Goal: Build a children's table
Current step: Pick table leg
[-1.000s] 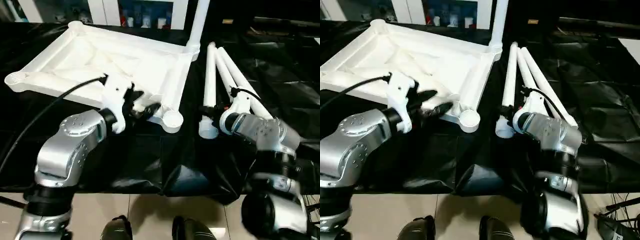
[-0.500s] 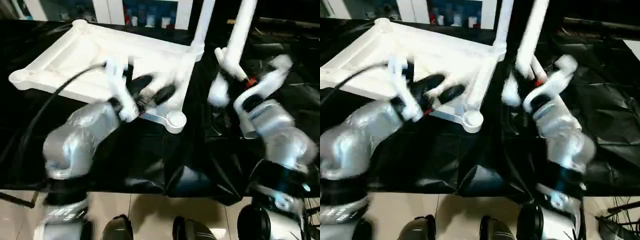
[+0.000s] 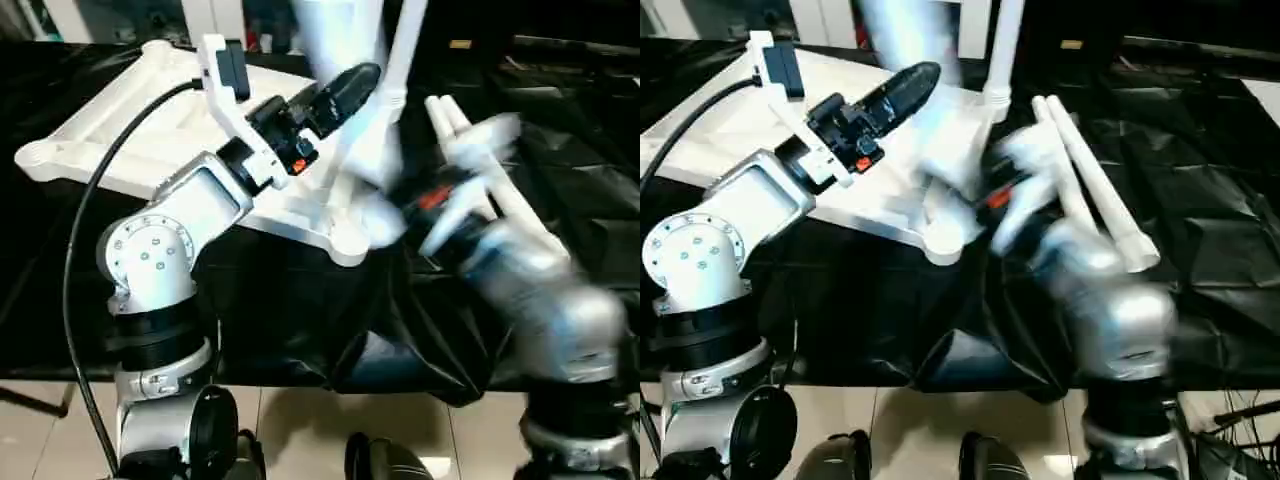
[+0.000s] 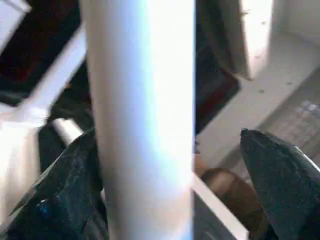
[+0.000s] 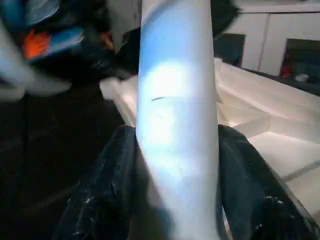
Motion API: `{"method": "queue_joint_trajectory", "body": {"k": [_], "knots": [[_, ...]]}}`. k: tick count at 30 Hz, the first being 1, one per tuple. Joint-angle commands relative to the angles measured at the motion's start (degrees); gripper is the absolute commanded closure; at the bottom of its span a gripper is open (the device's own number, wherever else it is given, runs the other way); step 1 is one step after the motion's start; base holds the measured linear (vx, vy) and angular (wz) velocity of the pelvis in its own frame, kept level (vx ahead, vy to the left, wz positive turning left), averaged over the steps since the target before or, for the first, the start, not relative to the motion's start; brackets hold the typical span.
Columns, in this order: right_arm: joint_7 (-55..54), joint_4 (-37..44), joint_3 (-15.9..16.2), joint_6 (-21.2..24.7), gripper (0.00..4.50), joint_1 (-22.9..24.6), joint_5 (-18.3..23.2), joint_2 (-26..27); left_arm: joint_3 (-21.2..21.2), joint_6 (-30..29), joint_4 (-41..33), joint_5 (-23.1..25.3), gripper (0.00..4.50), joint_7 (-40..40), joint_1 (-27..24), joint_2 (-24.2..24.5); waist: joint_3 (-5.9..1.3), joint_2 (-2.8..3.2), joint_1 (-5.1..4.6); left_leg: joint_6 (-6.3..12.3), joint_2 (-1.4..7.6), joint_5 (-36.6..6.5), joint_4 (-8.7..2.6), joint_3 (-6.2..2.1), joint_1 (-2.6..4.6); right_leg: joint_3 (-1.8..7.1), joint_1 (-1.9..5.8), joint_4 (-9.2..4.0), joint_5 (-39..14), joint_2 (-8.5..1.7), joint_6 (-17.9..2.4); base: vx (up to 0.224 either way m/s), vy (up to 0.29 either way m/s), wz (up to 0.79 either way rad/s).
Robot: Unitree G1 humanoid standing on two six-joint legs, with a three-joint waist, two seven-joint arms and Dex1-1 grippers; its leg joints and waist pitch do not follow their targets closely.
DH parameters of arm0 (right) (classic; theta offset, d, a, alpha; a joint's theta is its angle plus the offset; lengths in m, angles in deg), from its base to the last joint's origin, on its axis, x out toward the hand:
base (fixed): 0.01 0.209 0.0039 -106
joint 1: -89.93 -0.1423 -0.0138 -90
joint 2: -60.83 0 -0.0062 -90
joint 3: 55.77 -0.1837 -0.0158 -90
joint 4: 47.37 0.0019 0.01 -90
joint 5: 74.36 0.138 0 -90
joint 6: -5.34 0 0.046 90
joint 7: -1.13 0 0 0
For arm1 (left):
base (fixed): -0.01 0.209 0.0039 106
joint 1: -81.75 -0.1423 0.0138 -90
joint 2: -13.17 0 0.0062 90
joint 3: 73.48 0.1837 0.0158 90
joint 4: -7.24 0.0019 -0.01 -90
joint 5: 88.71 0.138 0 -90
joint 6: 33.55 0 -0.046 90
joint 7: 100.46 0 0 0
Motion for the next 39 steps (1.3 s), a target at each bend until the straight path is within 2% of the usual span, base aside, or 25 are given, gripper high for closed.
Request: {"method": "queue_joint_trajectory", "body": {"k": [1,2,5,8,10,12,15,18,21,22,26,28,33,37,38,39], "knots": [[-0.04,-0.28,3.21,-2.11,2.62,0.16,-3.58,-1.26,0.04,0.31,0.29,-0.14,0.0,1.85,0.12,-0.34,-6.18,0.12,0.08,2.88,1.3,-6.23,-2.79,-0.9,1.03,2.39,3.94,-3.45,-8.53,-3.29,-9.52,0.0,0.0,0.0],[-0.17,-0.37,3.41,-2.21,2.62,0.17,-3.78,-1.32,0.01,0.35,0.28,-0.27,0.29,1.94,0.11,-0.36,-6.18,0.07,0.12,2.98,1.27,-6.34,-2.74,-0.85,0.97,2.48,3.98,-3.35,-8.29,-3.39,-9.74,0.0,0.0,0.0],[-3.66,-1.81,3.72,-2.56,2.62,-0.2,-4.86,-0.26,-1.06,-0.5,0.44,-0.52,0.39,4.56,0.07,-0.41,-6.13,0.05,0.15,3.29,1.29,-6.92,-2.63,-0.83,0.99,2.49,3.79,-3.34,-8.72,-3.44,-10.13,0.0,0.0,0.0],[-4.31,-2.51,3.73,-3.08,2.62,-0.5,-5.8,0.19,-1.18,-0.97,0.35,0.32,0.74,5.47,-0.36,-0.12,-6.06,0.05,0.28,2.99,1.31,-7.52,-2.65,-0.86,1.01,2.48,3.71,-3.45,-9.77,-3.43,-9.62,0.0,0.0,0.0],[-4.39,-2.84,3.82,-3.51,2.62,-0.59,-6.23,0.21,-0.96,-0.9,0.23,0.65,0.77,5.84,-0.59,0.02,-6.06,0.03,0.25,2.91,1.31,-7.88,-2.65,-0.88,1.0,2.47,3.69,-3.44,-10.04,-3.43,-9.24,0.0,0.0,0.0],[-4.58,-3.31,3.92,-4.08,2.62,-0.69,-6.61,0.11,-0.64,-0.48,0.16,0.56,1.08,6.11,-0.8,0.03,-6.04,-0.01,0.3,2.87,1.29,-8.02,-2.66,-0.88,0.96,2.48,3.69,-3.48,-10.14,-3.46,-8.93,0.0,0.0,0.0],[-4.88,-3.65,4.03,-4.46,2.62,-0.72,-6.99,0.02,-0.24,0.29,0.29,0.74,1.23,6.52,-1.01,0.2,-6.08,-0.07,0.28,3.03,1.26,-7.64,-2.62,-0.9,0.88,2.48,3.73,-3.41,-9.88,-3.47,-8.73,0.0,0.0,0.0],[-5.17,-3.88,4.31,-4.74,2.62,-0.8,-6.99,-0.04,-0.37,0.81,0.52,0.53,1.6,7.19,-0.96,0.11,-6.17,-0.05,0.27,3.18,1.24,-7.23,-2.55,-0.88,0.84,2.49,3.77,-3.29,-9.05,-3.44,-8.87,0.0,0.0,0.0],[-5.26,-4.1,4.38,-4.89,2.62,-0.91,-7.0,0.02,-0.62,1.13,0.88,0.56,1.67,7.56,-0.8,0.07,-6.15,-0.05,0.26,3.29,1.23,-7.34,-2.57,-0.88,0.81,2.46,3.79,-3.32,-9.02,-3.44,-8.95,0.0,0.0,0.0],[-5.27,-4.22,4.35,-5.05,2.62,-0.97,-7.14,0.2,-0.87,1.33,1.11,0.34,1.88,7.66,-0.7,0.02,-6.18,0.06,0.27,3.28,1.25,-7.42,-2.55,-0.89,0.88,2.46,3.74,-3.32,-9.09,-3.44,-9.05,0.0,0.0,0.0],[-5.41,-4.36,4.4,-5.33,2.62,-1.01,-7.1,0.38,-0.9,1.57,1.24,0.18,2.05,7.62,-0.69,0.01,-6.18,0.04,0.28,3.14,1.25,-7.58,-2.57,-0.89,0.89,2.46,3.75,-3.36,-9.32,-3.42,-8.99,0.0,0.0,0.0],[-5.48,-4.32,4.41,-5.33,2.62,-0.99,-7.06,0.42,-0.96,1.73,1.33,0.14,2.34,7.69,-0.66,-0.02,-6.22,0.14,0.28,3.22,1.26,-7.3,-2.53,-0.9,0.89,2.48,3.76,-3.26,-8.51,-3.4,-9.2,0.0,0.0,0.0],[-6.03,-4.15,4.11,-4.97,2.62,-1.04,-6.65,0.69,-0.95,2.2,1.46,-0.21,2.59,7.87,-0.59,0.16,-6.22,0.15,0.3,3.35,1.23,-7.43,-2.52,-0.89,0.87,2.47,3.82,-3.25,-8.39,-3.42,-9.5,0.0,0.0,0.0],[-6.97,-4.7,2.77,-3.13,2.62,-1.67,-5.34,2.06,-1.01,3.07,1.73,-0.02,2.64,8.15,-0.36,0.43,-6.15,0.21,0.19,3.17,1.25,-8.04,-2.6,-0.94,0.93,2.44,3.78,-3.31,-9.04,-3.41,-9.54,0.0,0.0,0.0],[-9.41,-4.96,-0.04,-0.87,2.62,-2.16,-3.19,4.31,-1.0,3.47,1.89,0.27,2.64,8.02,-0.27,0.79,-6.15,0.22,0.17,3.11,1.28,-8.06,-2.58,-0.93,0.98,2.47,3.71,-3.28,-8.92,-3.39,-9.5,0.0,0.0,0.0],[-10.23,-4.89,-1.22,0.02,2.62,-2.27,-2.15,5.14,-0.94,3.75,1.94,0.57,2.65,8.03,-0.25,1.03,-6.18,0.22,0.13,3.17,1.22,-8.04,-2.63,-0.98,0.92,2.44,3.76,-3.26,-8.93,-3.39,-9.55,0.0,0.0,0.0]]}}
